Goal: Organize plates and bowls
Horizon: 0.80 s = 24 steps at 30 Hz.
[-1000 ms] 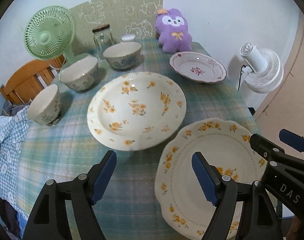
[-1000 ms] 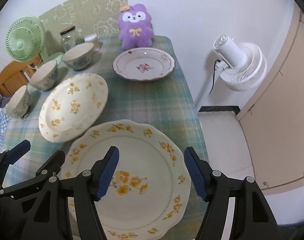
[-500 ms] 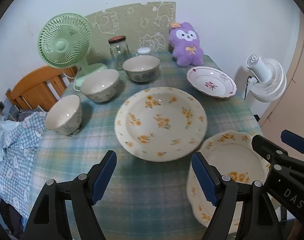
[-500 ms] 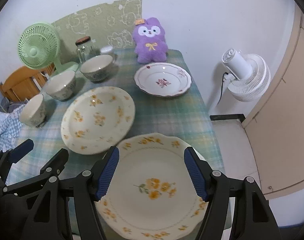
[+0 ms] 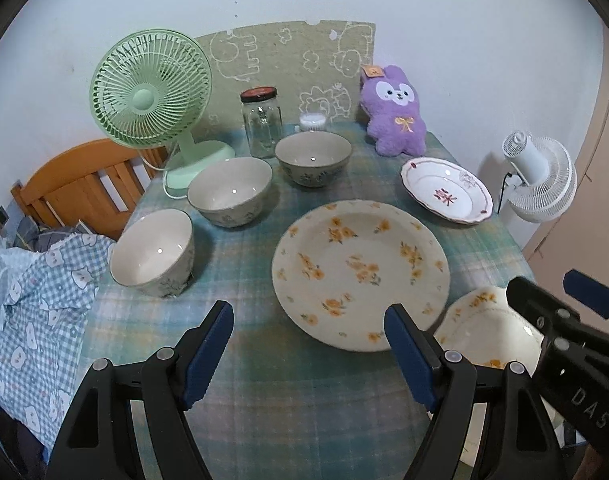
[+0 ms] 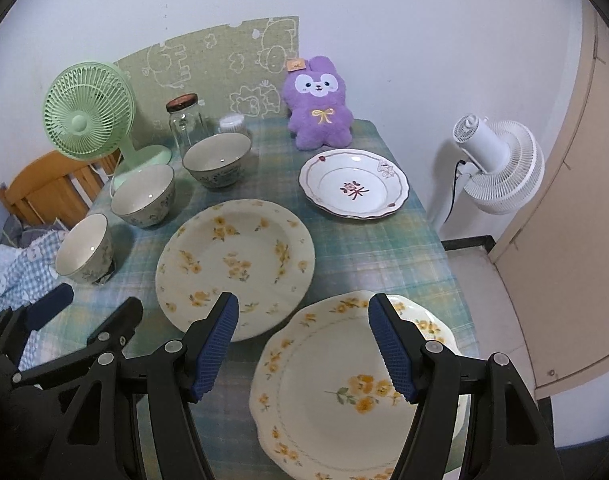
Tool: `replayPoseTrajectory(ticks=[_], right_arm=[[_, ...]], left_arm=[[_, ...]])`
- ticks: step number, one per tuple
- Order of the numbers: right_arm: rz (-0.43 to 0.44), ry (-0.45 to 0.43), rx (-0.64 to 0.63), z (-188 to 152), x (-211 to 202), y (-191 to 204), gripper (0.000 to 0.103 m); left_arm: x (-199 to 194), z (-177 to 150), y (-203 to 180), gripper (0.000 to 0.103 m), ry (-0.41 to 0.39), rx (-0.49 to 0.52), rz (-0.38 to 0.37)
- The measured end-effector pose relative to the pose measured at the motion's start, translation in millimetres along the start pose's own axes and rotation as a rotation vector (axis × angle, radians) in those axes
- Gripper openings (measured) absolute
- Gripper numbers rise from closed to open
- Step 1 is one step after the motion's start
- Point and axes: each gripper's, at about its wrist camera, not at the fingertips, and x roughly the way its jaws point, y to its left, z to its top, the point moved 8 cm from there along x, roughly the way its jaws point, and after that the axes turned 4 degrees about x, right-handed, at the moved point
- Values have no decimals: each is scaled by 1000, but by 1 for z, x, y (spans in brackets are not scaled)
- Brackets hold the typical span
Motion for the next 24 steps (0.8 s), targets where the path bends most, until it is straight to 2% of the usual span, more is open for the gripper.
replayPoseTrajectory(ticks=[11,16,24], right_arm=[[-17,-31,-1,16,19,20,71],[-5,-30,7,22,30,22,71],[-25,-25,8,30,57,20,71]], left_arm=[[21,14,22,80,-8,-36,-27],[31,21,24,80,-31,-22,-39],[56,29,23,80,-17,-40,-46]])
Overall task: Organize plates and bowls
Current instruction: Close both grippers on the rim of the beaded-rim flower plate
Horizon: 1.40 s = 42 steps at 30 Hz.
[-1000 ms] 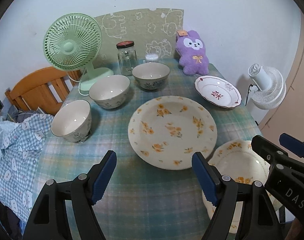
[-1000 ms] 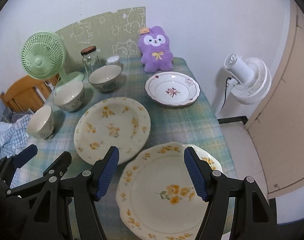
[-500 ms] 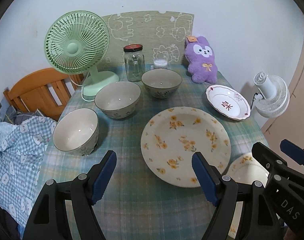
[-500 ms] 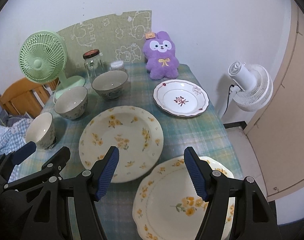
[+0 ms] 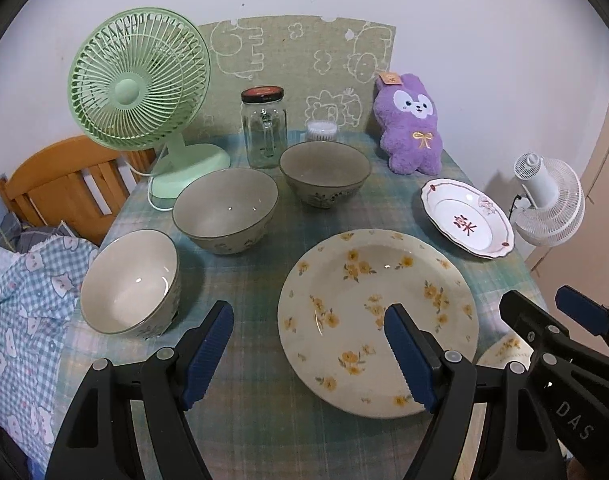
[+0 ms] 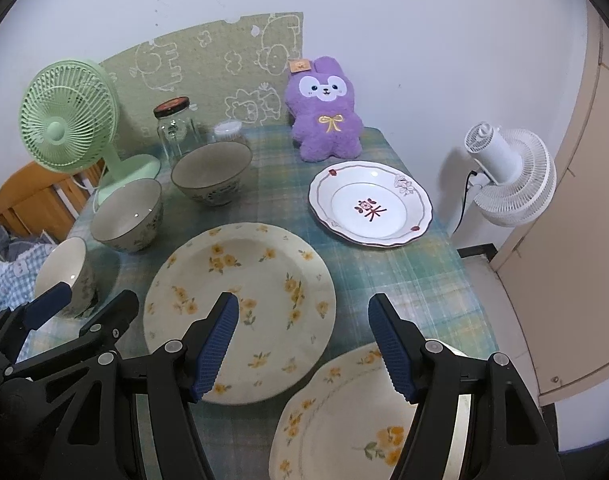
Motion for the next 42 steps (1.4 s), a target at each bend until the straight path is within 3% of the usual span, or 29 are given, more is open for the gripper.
replayPoseTrajectory(ticks=[13,17,29,34,42], right_arm=[[-20,39,11,5,54,-3,71],[-30,62,23,3,70,-5,71],[-52,133,5,-3,110,-8,64],[-54,170,4,-7,122,-11,54],[-51,202,7,-11,132,-13,42]], left_arm=[[51,1,3,79,42,-22,23],[67,-3,4,72,73,-27,29],[100,-12,-2,69,137,-13,52],[106,-16,-2,57,153,-18,56],[109,-18,2,48,161,-3,81]])
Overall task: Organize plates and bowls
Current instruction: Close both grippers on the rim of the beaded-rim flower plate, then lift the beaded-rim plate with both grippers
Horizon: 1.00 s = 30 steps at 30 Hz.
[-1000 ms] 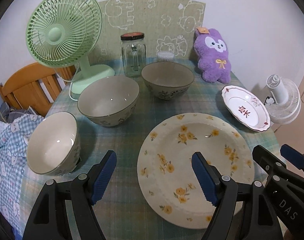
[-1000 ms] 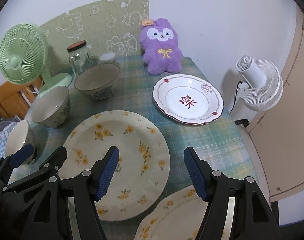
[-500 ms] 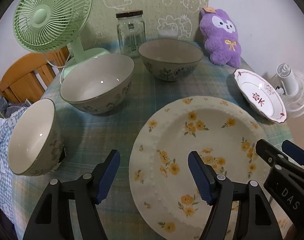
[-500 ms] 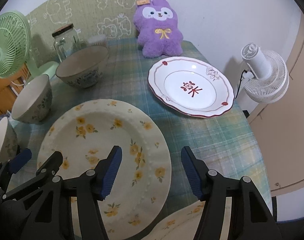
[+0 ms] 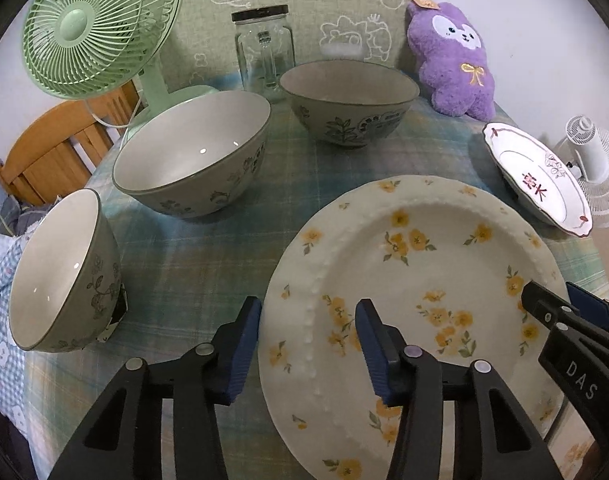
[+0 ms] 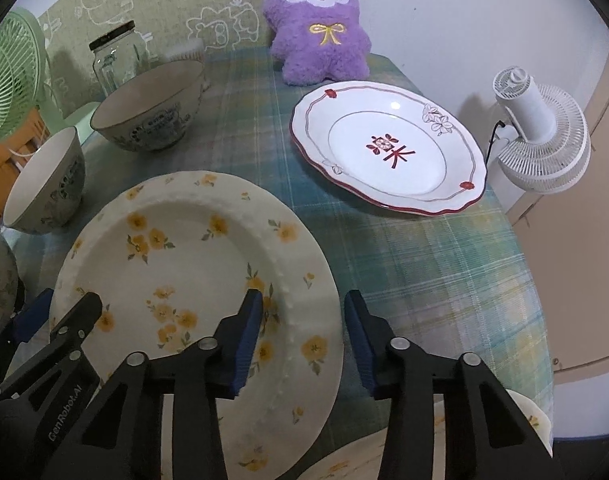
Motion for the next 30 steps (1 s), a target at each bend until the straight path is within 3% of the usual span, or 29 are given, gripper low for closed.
replayPoseTrajectory(ticks=[5,30], right_arm=[[3,-3,1,-1,1,0,42],[-23,-6,-19,-2,-15,7,39]], left_arm=[[1,0,3,42,6,-13,12],[-10,-4,8,41,35,-45,4]])
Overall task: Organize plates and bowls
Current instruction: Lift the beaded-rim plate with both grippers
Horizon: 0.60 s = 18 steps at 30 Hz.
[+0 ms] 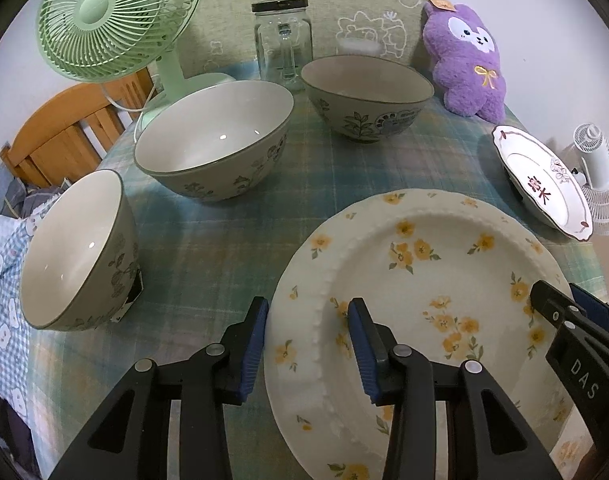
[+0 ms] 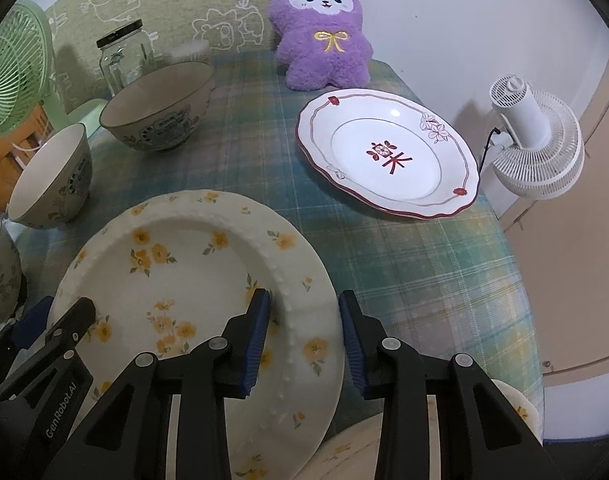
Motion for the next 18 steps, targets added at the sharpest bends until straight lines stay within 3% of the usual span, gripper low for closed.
replayPoseTrajectory(ticks=[18], right_arm=[[7,-28,2,-3,-26,-3,39]], left_arm=[[-29,-2,0,41,-50,-2,0]])
